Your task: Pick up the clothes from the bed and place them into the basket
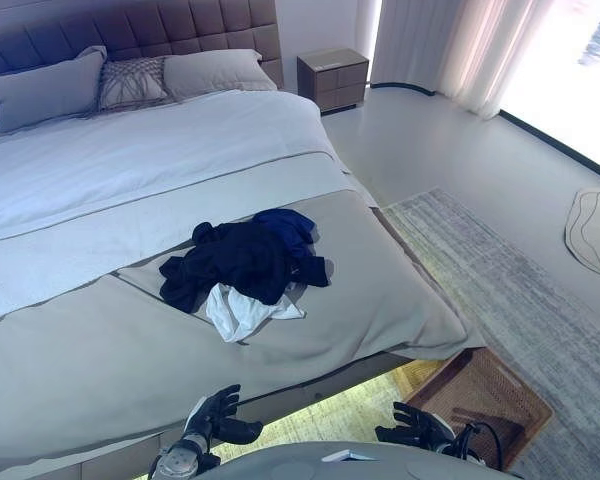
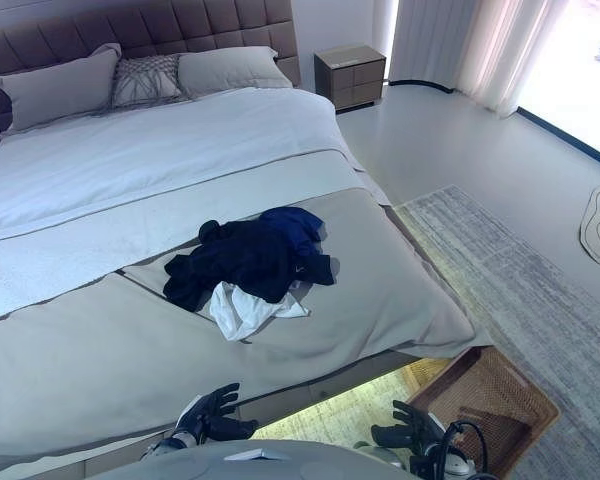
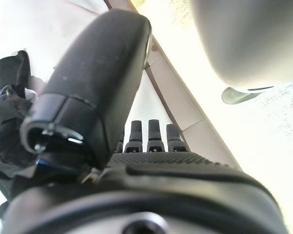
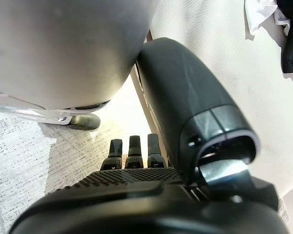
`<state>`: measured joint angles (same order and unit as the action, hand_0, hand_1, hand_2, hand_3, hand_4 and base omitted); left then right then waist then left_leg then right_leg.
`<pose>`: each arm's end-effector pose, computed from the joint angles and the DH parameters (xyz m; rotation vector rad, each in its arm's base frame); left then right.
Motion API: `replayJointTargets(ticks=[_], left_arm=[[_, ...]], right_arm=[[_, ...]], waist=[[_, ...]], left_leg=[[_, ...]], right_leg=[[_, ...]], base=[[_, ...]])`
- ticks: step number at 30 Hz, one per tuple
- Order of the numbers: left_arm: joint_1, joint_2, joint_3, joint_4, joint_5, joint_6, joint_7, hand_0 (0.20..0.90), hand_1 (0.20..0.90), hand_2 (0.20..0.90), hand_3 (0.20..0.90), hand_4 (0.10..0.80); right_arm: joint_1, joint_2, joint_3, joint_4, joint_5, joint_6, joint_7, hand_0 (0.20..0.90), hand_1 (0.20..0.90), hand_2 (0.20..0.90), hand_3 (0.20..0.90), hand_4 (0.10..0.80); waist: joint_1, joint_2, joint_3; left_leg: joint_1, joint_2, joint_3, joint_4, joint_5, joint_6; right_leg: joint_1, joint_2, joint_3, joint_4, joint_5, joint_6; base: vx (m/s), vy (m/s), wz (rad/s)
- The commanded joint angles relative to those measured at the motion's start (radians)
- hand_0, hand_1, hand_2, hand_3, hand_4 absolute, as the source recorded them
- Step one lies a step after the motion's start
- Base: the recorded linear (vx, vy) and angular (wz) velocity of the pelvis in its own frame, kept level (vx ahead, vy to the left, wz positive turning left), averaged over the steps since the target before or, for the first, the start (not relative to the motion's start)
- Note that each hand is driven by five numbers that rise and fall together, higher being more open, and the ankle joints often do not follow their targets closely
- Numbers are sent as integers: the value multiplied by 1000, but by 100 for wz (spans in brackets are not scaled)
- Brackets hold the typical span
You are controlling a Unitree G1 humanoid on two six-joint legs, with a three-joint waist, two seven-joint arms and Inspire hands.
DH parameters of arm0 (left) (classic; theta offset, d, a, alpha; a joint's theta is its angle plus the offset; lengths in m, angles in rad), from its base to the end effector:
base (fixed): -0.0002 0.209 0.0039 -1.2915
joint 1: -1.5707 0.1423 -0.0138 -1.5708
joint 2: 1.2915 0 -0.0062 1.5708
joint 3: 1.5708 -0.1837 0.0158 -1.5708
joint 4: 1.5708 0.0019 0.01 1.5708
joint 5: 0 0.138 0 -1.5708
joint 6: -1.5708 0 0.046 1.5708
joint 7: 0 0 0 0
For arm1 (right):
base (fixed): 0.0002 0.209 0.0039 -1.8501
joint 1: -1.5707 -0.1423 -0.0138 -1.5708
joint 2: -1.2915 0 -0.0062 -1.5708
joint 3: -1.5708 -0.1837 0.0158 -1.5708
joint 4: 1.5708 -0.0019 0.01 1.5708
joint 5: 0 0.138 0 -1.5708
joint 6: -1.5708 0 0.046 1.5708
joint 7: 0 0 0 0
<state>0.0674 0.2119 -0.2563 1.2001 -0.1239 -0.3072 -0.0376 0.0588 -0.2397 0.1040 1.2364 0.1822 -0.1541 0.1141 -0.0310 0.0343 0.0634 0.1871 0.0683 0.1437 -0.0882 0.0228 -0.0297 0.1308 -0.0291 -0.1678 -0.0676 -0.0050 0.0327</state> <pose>0.0626 0.2043 -0.1161 0.1908 0.9803 -0.0803 0.0550 -0.2283 -0.1159 -0.0568 1.1352 -0.0688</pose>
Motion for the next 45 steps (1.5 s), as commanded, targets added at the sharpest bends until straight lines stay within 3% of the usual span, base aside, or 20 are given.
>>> replayJointTargets(ticks=[1,7,33,37,40,43,45], left_arm=[[-74,11,57,12,-4,-35,-5,900,900,900,900,800],[-72,11,60,-2,-34,-49,-53,900,900,900,900,800],[-71,1,54,1,-22,-33,-24,900,900,900,900,800],[-79,0,61,-6,-32,-64,-9,900,900,900,900,800],[-94,0,60,-35,-1,-82,-21,900,900,900,900,800],[-113,11,73,-57,-51,-66,-40,900,900,900,900,800],[-120,9,75,-53,-51,-45,-32,900,900,900,900,800]], right_arm=[[-63,22,20,43,15,-16,8,900,900,900,900,800],[-62,17,11,39,13,-21,5,900,900,900,900,800],[-79,17,24,35,10,-29,-25,900,900,900,900,800],[-83,13,28,29,10,-16,-11,900,900,900,900,800],[-78,-2,24,10,27,-14,-6,900,900,900,900,800],[-101,-23,21,9,62,-16,-22,900,900,900,900,800],[-113,-30,13,11,66,0,-34,900,900,900,900,800]], waist=[[-5,-44,7],[-4,-42,11],[-3,-29,36],[-2,-49,48],[21,-75,87],[30,-58,121],[28,-53,120]], left_leg=[[-14,-84,-2,31,-112,41],[-17,-83,-2,33,-111,40],[-27,-76,-7,43,-107,34],[-72,-70,-4,168,-132,15],[-219,-78,-44,390,-90,-12],[-246,-60,9,253,-65,-10],[-226,-69,-10,214,-73,7]], right_leg=[[2,-27,16,29,-25,52],[-1,-27,14,31,-24,52],[-10,-16,5,43,-38,37],[-15,-22,14,42,-35,18],[-15,-45,7,43,-18,5],[-21,-45,6,65,-30,18],[-35,-52,6,80,-36,21]], base=[[0,0,0],[0,0,0],[0,-12,0],[12,-39,3],[-40,7,10],[-43,177,11],[40,155,28]])
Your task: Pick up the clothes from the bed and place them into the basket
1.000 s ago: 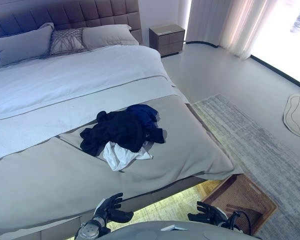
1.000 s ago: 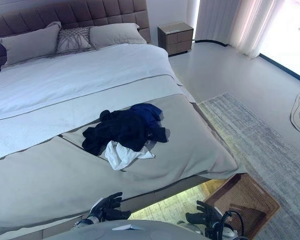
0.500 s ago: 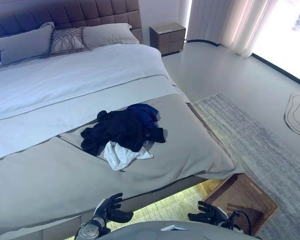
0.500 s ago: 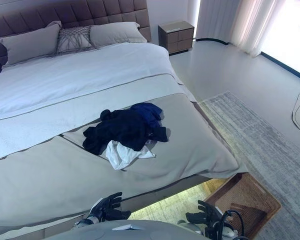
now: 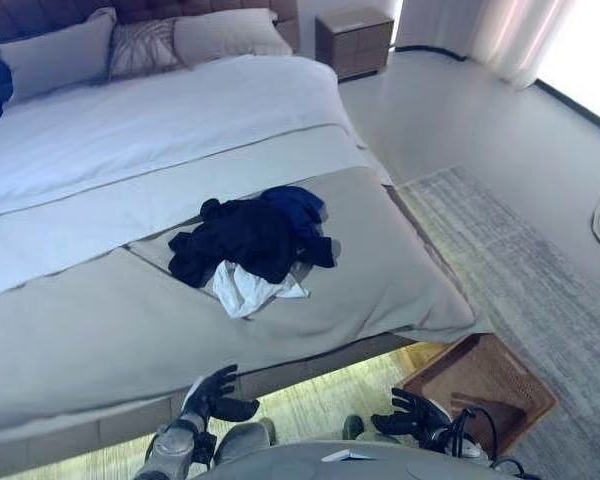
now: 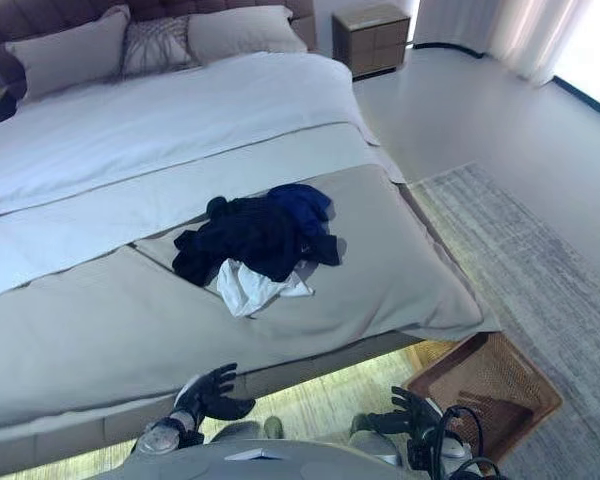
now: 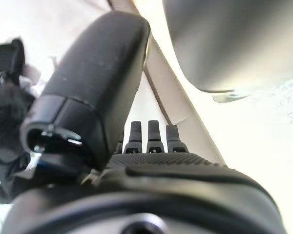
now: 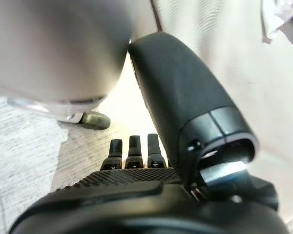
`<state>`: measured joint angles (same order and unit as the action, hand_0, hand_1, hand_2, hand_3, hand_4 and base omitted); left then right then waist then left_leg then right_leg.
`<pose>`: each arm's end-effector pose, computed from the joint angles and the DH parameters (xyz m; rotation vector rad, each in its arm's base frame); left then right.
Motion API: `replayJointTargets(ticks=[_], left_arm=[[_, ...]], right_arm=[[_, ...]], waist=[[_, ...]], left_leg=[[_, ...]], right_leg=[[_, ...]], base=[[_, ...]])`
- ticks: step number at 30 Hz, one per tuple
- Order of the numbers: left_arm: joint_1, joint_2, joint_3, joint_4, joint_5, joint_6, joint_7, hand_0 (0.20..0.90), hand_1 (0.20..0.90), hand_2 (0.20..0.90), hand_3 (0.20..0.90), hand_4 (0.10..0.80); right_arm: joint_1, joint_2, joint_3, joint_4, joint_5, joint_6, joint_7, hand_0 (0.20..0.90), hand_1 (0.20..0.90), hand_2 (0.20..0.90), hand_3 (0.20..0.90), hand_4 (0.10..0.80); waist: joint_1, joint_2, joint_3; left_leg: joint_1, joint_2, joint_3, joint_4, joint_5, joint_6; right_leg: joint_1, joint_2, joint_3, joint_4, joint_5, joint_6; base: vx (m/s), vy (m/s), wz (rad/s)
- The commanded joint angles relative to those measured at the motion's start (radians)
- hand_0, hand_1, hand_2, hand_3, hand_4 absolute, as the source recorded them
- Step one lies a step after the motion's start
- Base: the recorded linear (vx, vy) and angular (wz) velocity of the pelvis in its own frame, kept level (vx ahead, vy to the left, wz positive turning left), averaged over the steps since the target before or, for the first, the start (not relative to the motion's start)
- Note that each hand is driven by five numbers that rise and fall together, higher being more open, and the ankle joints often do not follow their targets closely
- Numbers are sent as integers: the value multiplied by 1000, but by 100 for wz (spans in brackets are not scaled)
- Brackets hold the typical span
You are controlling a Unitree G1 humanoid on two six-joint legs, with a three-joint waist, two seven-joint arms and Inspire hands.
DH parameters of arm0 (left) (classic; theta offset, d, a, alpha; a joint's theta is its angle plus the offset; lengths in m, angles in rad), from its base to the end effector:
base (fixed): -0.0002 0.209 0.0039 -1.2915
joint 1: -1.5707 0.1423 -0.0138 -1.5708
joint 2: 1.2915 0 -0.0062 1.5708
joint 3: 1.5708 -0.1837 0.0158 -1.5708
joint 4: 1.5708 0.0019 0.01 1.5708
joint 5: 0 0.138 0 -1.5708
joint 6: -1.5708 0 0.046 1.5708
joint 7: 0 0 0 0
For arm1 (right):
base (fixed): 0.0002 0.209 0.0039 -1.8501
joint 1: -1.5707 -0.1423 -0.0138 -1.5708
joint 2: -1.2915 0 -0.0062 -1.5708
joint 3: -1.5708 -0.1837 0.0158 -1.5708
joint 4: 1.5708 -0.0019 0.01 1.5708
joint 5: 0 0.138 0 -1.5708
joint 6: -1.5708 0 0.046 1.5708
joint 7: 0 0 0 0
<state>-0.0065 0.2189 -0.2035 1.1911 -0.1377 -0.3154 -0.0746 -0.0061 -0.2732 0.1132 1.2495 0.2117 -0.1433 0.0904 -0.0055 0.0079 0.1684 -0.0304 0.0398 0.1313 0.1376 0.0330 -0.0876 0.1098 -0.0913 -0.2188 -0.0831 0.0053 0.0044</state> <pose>0.0923 0.2092 -0.1087 0.1579 0.8869 -0.0669 0.0765 -0.2388 -0.1099 -0.0873 1.0910 -0.1099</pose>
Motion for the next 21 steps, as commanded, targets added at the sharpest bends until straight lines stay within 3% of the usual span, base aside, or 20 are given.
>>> replayJointTargets(ticks=[1,6,8,11,14,16,18,21], left_arm=[[-48,5,25,-40,-51,-35,15,900,900,900,900,800],[-35,12,41,-42,-67,-34,31,900,900,900,900,800],[-34,18,37,-50,-64,-34,25,900,900,900,900,800],[-34,30,17,-66,-44,-40,30,900,900,900,900,800],[-58,54,-16,-98,-88,-6,61,900,900,900,900,800],[-82,63,-35,-96,-101,-16,67,900,900,900,900,800],[-73,60,-23,-119,-106,-2,73,900,900,900,900,800],[-67,53,-34,-179,-117,1,62,900,900,900,900,800]], right_arm=[[-51,3,3,-1,50,-6,-10,900,900,900,900,800],[-44,19,4,-14,-2,-53,-1,900,900,900,900,800],[-49,28,12,-32,8,-81,-4,900,900,900,900,800],[-59,33,31,-84,11,-134,-56,900,900,900,900,800],[-87,30,70,-187,49,-170,-76,900,900,900,900,800],[-115,19,86,-218,34,-196,-127,900,900,900,900,800],[-119,10,96,-259,-11,-197,-168,900,900,900,900,800],[-153,-28,141,-378,-47,-177,-252,900,900,900,900,800]], waist=[[2,-23,8],[7,-20,-13],[13,-11,-10],[6,2,12],[-11,-8,37],[-22,-11,48],[-15,-17,46],[25,-34,42]], left_leg=[[19,-46,-10,-49,-83,72],[93,-53,0,-95,-103,90],[91,-45,7,-93,-106,102],[96,-48,-13,-99,-111,127],[93,-54,-79,-84,-128,118],[71,-58,-104,-59,-146,121],[64,-55,-112,-46,-138,116],[36,-39,-108,-16,-119,91]], right_leg=[[-21,8,49,103,-49,55],[-34,-13,18,169,-72,76],[-67,-8,10,293,-112,74],[-222,-19,45,541,-52,106],[-257,-25,113,382,-26,101],[-252,-8,165,307,-37,88],[-217,-4,157,276,-39,80],[-145,-17,97,237,-54,68]], base=[[100,185,15],[109,139,3],[47,132,-5],[21,87,-5],[49,-154,25],[44,-243,70],[65,-168,86],[79,-163,74]])
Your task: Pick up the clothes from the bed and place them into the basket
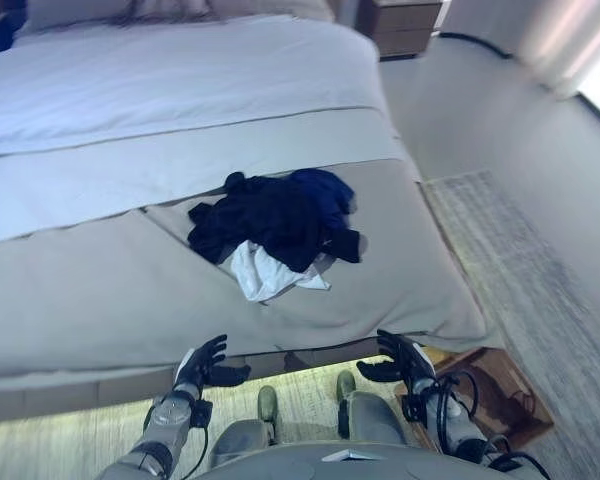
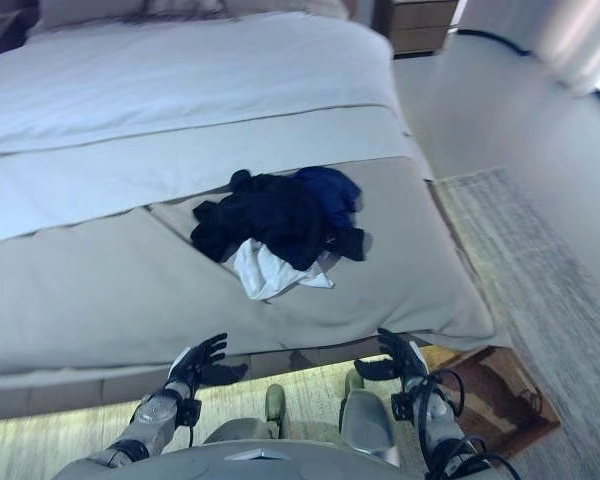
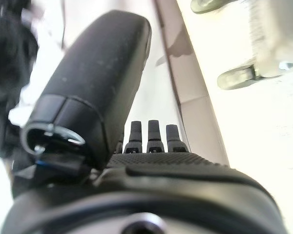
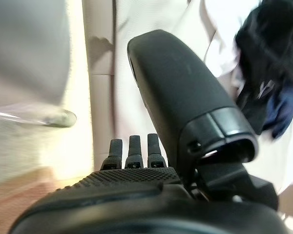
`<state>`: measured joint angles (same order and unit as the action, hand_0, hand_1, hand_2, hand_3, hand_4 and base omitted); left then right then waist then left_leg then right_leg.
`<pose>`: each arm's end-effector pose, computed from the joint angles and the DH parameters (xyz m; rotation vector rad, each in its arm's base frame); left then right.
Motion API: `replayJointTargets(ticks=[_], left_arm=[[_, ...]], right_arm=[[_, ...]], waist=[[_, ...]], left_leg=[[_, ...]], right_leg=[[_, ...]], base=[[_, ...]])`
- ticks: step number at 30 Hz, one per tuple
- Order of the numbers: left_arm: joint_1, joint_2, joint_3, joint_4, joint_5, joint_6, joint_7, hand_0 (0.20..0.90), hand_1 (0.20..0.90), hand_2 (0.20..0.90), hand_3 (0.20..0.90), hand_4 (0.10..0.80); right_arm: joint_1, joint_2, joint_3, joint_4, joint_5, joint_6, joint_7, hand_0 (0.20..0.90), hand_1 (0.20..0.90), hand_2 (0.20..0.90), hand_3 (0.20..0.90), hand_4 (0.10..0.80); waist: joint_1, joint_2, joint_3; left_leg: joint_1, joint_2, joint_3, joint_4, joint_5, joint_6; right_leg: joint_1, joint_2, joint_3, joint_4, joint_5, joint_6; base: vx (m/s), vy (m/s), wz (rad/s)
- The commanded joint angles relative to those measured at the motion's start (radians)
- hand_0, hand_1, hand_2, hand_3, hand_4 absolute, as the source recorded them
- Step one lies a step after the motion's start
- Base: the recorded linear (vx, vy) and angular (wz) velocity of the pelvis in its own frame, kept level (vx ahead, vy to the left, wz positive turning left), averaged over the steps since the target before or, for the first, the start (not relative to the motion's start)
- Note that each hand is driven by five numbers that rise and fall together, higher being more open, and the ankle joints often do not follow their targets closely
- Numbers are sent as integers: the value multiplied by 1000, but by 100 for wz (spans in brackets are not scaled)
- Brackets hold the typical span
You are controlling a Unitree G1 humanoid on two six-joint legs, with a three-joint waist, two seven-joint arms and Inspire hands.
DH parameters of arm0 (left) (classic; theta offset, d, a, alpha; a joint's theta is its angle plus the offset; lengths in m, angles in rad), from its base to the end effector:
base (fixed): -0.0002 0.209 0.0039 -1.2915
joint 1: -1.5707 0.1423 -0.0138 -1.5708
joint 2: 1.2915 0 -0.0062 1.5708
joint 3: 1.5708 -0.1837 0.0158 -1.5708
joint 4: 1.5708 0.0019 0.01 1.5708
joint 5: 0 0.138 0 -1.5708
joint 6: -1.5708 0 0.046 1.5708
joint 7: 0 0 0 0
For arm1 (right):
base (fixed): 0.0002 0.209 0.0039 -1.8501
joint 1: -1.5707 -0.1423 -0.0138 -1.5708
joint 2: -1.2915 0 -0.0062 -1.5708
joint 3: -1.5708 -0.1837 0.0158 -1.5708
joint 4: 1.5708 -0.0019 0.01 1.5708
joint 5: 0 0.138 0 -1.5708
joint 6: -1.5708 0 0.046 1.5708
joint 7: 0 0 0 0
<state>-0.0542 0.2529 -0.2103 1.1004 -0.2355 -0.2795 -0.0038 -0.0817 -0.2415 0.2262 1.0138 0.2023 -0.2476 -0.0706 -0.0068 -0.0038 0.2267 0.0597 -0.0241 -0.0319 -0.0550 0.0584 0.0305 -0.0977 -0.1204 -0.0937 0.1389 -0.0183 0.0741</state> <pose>0.1225 0.2156 -0.0960 0.1408 0.7777 0.0471 0.1435 -0.2039 -0.0871 -0.1815 0.6974 -0.0539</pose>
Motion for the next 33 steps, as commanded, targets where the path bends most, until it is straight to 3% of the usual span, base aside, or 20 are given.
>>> replayJointTargets(ticks=[1,6,10,14,18,21,33], left_arm=[[-24,18,-35,-98,-15,-51,-19,900,900,900,900,800],[-45,47,-90,-214,-26,-100,-70,900,900,900,900,800],[-78,95,-119,-354,-87,-116,-55,900,900,900,900,800],[-131,122,-156,-409,-133,-139,-44,900,900,900,900,800],[-157,147,-159,-541,-246,-224,-10,900,900,900,900,800],[-146,151,-149,-619,-300,-240,-15,900,900,900,900,800],[-117,180,-175,-784,-359,-231,-4,900,900,900,900,800]], right_arm=[[-94,-76,34,-164,-61,-77,-122,900,900,900,900,800],[-246,-224,80,-379,-229,59,-272,900,900,900,900,800],[-496,-338,122,-429,-305,198,-325,900,900,900,900,800],[-730,-415,136,-385,-299,249,-335,900,900,900,900,800],[-856,-480,170,-344,-303,282,-323,900,900,900,900,800],[-890,-494,168,-315,-223,309,-289,900,900,900,900,800],[-1037,-518,211,-196,-286,407,-258,900,900,900,900,800]], waist=[[36,-26,-17],[74,-31,-6],[117,-26,24],[150,-10,80],[178,15,142],[196,28,184],[241,80,283]], left_leg=[[-61,26,49,181,-144,-30],[-84,39,23,196,-140,-50],[-103,43,6,210,-145,-62],[-197,38,-6,283,-154,-69],[-324,14,-18,370,-160,-64],[-400,-1,-12,441,-176,-52],[-637,-53,1,708,-257,-11]], right_leg=[[72,13,-35,11,-36,-7],[78,5,-87,31,-61,-22],[61,-12,-125,68,-81,-31],[-19,-34,-145,152,-104,-42],[-140,-55,-153,250,-124,-58],[-217,-76,-164,341,-145,-67],[-452,-138,-173,684,-261,-103]], base=[[77,-148,26],[47,-79,47],[50,2,15],[-77,58,16],[-122,96,24],[-51,28,29],[4,8,21]])
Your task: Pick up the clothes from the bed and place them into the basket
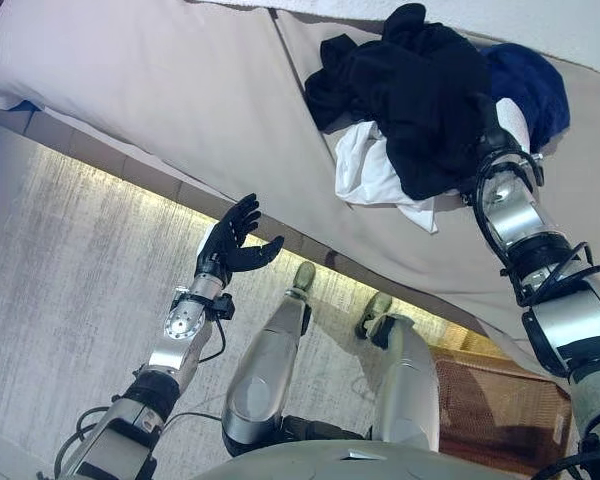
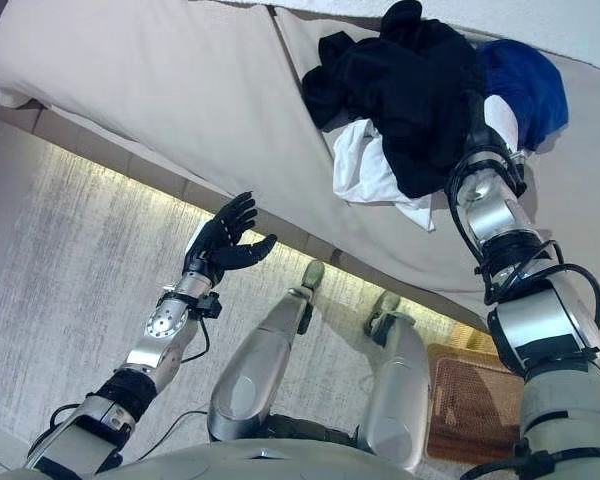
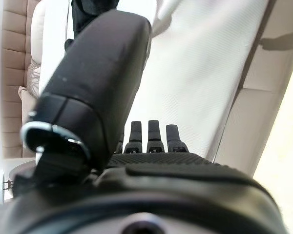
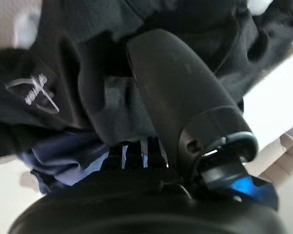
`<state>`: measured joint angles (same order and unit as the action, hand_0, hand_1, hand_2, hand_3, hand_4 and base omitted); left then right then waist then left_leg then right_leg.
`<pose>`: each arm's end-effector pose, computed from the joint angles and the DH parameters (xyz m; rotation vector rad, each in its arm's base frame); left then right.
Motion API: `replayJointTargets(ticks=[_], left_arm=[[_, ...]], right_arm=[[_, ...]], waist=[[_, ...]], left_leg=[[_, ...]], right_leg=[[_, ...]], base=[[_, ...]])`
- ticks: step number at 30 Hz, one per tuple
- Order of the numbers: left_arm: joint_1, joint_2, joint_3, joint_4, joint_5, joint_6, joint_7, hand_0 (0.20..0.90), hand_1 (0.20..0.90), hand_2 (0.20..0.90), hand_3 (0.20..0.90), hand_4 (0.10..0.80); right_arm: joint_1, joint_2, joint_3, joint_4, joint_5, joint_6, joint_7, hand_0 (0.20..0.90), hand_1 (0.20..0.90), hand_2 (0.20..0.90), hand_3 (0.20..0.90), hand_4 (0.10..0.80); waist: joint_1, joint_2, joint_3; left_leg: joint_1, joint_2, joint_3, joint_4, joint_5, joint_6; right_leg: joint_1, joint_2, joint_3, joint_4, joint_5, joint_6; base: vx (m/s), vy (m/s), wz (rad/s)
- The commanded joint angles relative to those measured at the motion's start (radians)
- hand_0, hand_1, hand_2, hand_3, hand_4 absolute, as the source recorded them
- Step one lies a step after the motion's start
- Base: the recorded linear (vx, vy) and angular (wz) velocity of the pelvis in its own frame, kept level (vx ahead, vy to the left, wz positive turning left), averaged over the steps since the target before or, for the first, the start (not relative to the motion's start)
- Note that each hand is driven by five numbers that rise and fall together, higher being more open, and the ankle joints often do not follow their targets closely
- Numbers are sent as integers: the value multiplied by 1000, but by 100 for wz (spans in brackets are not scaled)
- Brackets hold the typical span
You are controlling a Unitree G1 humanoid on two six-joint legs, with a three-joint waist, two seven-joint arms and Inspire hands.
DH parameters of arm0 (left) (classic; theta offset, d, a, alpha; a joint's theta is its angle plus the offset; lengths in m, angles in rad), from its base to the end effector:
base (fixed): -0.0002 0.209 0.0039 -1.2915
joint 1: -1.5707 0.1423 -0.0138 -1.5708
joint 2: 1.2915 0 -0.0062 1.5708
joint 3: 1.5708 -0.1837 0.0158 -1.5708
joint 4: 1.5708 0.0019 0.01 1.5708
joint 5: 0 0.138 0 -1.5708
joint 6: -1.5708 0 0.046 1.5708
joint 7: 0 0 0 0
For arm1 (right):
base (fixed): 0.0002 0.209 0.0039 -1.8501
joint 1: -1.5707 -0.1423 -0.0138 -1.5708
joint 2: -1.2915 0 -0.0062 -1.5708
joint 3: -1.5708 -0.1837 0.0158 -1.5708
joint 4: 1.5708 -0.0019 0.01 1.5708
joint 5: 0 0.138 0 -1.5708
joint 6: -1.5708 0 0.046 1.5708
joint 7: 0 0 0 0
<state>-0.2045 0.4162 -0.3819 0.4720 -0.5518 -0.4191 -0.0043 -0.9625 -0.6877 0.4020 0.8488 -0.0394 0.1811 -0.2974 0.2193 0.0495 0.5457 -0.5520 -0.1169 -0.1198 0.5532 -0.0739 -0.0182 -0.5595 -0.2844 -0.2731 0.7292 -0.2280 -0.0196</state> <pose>0.2272 0.1893 0.0157 -0.0484 -0.0263 -0.1684 0.3446 -0.2557 0.1804 -0.8859 0.0012 -0.4267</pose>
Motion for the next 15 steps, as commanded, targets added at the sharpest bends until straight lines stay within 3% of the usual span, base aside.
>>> replayJointTargets(ticks=[1,9,10,12,13,14,15], left_arm=[[45,18,0,-171,-57,-94,-8,900,900,900,900,800],[94,22,16,-219,-67,-77,-2,900,900,900,900,800],[100,23,17,-220,-67,-76,1,900,900,900,900,800],[108,28,26,-219,-72,-73,-6,900,900,900,900,800],[111,29,28,-220,-71,-75,-7,900,900,900,900,800],[113,32,32,-222,-71,-73,-10,900,900,900,900,800],[116,33,36,-228,-68,-68,-13,900,900,900,900,800]], right_arm=[[-175,-80,50,-27,-50,-12,-26,900,900,900,900,800],[-220,-103,101,-60,-101,44,-26,900,900,900,900,800],[-215,-104,97,-65,-97,40,-27,860,860,860,853,753],[-207,-106,90,-77,-108,27,-32,860,860,860,853,753],[-203,-106,87,-84,-112,28,-35,436,436,436,359,259],[-200,-109,85,-90,-103,24,-43,404,404,404,321,221],[-195,-111,78,-98,-97,22,-51,300,300,300,200,100]], waist=[[18,33,-26],[29,42,-26],[29,41,-26],[30,38,-26],[31,36,-26],[32,35,-26],[33,33,-26]], left_leg=[[-57,34,89,139,-134,42],[-166,20,83,281,-179,64],[-170,21,81,294,-184,65],[-166,21,75,302,-189,65],[-164,21,73,308,-192,64],[-161,21,71,310,-193,64],[-155,21,70,312,-196,65]], right_leg=[[-25,21,9,138,-62,-14],[-135,30,24,264,-109,-37],[-138,30,24,273,-113,-38],[-133,33,22,281,-117,-39],[-128,35,20,282,-119,-40],[-122,36,18,281,-119,-40],[-116,36,14,281,-120,-41]], base=[[-8,-17,8],[-2,-11,-2],[0,0,0],[37,-38,3],[51,-56,3],[33,-51,0],[30,-49,-1]])
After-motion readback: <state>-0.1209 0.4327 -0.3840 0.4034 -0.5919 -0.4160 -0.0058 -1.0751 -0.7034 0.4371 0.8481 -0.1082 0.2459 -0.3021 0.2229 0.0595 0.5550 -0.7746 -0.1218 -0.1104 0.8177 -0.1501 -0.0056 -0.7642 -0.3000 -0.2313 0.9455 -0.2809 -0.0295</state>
